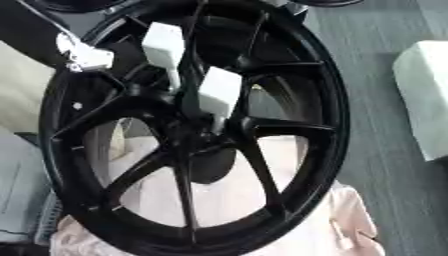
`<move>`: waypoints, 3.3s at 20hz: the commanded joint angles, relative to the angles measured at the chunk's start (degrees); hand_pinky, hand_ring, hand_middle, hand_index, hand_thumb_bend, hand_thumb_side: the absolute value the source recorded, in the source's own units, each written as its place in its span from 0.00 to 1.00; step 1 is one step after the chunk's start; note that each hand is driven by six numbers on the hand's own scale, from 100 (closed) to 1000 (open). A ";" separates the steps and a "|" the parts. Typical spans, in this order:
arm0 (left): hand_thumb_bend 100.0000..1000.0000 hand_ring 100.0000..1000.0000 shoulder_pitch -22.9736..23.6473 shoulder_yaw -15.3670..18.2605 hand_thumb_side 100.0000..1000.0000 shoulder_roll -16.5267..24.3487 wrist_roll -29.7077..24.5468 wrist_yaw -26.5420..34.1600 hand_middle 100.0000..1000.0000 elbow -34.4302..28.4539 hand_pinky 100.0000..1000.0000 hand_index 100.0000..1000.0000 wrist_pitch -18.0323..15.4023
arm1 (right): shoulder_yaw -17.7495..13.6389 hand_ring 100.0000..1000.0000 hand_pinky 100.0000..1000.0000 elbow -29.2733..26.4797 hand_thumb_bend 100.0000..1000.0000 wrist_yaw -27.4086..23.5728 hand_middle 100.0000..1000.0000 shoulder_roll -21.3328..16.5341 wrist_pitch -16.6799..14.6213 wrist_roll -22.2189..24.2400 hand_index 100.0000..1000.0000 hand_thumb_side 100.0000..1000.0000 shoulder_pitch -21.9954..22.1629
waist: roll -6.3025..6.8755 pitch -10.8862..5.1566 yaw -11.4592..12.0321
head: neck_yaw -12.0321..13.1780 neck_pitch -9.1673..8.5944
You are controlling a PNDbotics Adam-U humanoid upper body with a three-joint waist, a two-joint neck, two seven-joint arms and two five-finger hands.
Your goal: Pull the pin out of the wheel hub.
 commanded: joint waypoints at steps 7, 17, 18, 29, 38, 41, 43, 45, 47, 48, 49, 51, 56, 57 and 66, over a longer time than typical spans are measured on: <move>0.32 0.79 -0.37 0.80 0.57 -1.12 0.56 -3.54 0.77 5.59 0.81 0.86 -3.52 | -0.27 0.52 0.61 -0.10 0.43 0.65 0.49 -0.22 -0.33 0.50 0.58 0.17 -0.09 | -0.67 -0.28 0.30 | 0.33 -2.11; 0.25 0.77 -1.08 1.28 0.67 -3.68 -3.68 -3.40 0.74 11.57 0.77 0.84 -7.44 | -0.13 0.52 0.61 0.24 0.42 0.45 0.48 0.10 -0.67 0.72 0.58 0.17 -0.02 | -1.13 -0.14 0.14 | 0.01 -4.27; 0.25 0.77 -1.08 1.31 0.67 -3.84 -4.38 -2.74 0.74 11.28 0.77 0.84 -8.16 | -0.08 0.52 0.61 0.31 0.42 0.44 0.48 0.15 -0.69 0.79 0.58 0.17 -0.01 | -1.15 -0.15 0.11 | 0.05 -4.39; 0.17 0.75 -1.95 3.37 0.50 -4.97 -12.47 3.28 0.74 13.44 0.73 0.78 -13.08 | 0.04 0.52 0.61 0.70 0.42 0.38 0.49 0.61 -0.71 0.90 0.58 0.17 0.12 | -1.24 0.03 -0.29 | 0.93 -4.80; 0.17 0.74 -2.75 3.73 0.39 -7.07 -12.21 0.90 0.71 17.10 0.73 0.78 -15.61 | 0.06 0.52 0.61 0.88 0.42 0.32 0.49 0.86 -0.74 1.02 0.58 0.18 0.27 | -1.18 0.01 -0.87 | 1.44 -5.20; 0.20 0.76 -2.89 3.73 0.42 -7.23 -12.61 1.55 0.74 17.33 0.74 0.80 -16.22 | 0.06 0.52 0.61 1.00 0.39 0.38 0.49 0.92 -0.72 1.04 0.58 0.18 0.33 | -1.17 0.03 -0.95 | 1.52 -5.38; 0.25 0.78 -3.03 3.98 0.41 -7.07 -12.41 0.81 0.75 17.06 0.76 0.81 -16.13 | 0.04 0.52 0.61 1.06 0.38 0.42 0.49 0.92 -0.72 1.02 0.58 0.18 0.38 | -1.16 0.04 -0.94 | 1.57 -5.46; 0.27 0.78 -3.17 4.58 0.37 -6.82 -11.42 -0.55 0.76 16.49 0.77 0.82 -15.83 | 0.03 0.52 0.61 1.08 0.37 0.44 0.49 0.92 -0.73 0.98 0.58 0.19 0.41 | -1.18 0.05 -0.92 | 1.58 -5.56; 0.27 0.79 -3.30 5.58 0.35 -6.59 -9.85 -1.45 0.76 15.54 0.77 0.82 -15.56 | 0.01 0.52 0.61 1.09 0.36 0.45 0.49 0.92 -0.74 0.95 0.58 0.19 0.46 | -1.20 0.07 -0.91 | 1.52 -5.65; 0.28 0.79 -3.38 6.04 0.34 -6.47 -9.03 -1.58 0.76 14.93 0.77 0.82 -15.53 | 0.00 0.52 0.61 1.10 0.36 0.45 0.49 0.91 -0.75 0.93 0.58 0.19 0.47 | -1.20 0.08 -0.90 | 1.51 -5.72; 0.28 0.79 -3.46 6.40 0.34 -6.33 -8.31 -1.55 0.76 14.25 0.77 0.82 -15.54 | 0.00 0.52 0.61 1.10 0.36 0.44 0.49 0.90 -0.76 0.92 0.58 0.19 0.47 | -1.21 0.08 -0.88 | 1.50 -5.78; 0.27 0.79 -3.67 6.91 0.34 -6.06 -7.48 -1.16 0.76 12.79 0.77 0.82 -15.59 | 0.00 0.52 0.61 1.09 0.35 0.43 0.49 0.87 -0.78 0.92 0.58 0.19 0.47 | -1.22 0.10 -0.83 | 1.49 -5.85; 0.24 0.80 -4.22 6.69 0.44 -6.75 -9.60 1.98 0.77 11.89 0.77 0.82 -16.80 | 0.12 0.52 0.61 1.13 0.35 0.39 0.49 0.85 -0.85 1.03 0.58 0.19 0.40 | -1.22 0.18 -0.94 | 1.75 -6.00; 0.25 0.81 -4.37 6.61 0.46 -6.91 -10.50 2.45 0.77 12.02 0.78 0.82 -17.28 | 0.13 0.52 0.61 1.14 0.35 0.38 0.49 0.86 -0.86 1.05 0.58 0.19 0.40 | -1.23 0.19 -0.96 | 1.79 -6.05; 0.31 0.82 -5.99 6.31 0.44 -9.52 -16.79 1.23 0.77 16.06 0.79 0.82 -23.08 | 0.19 0.52 0.61 1.16 0.34 0.27 0.49 0.99 -0.93 1.20 0.58 0.19 0.35 | -1.21 0.31 -1.20 | 2.33 -6.61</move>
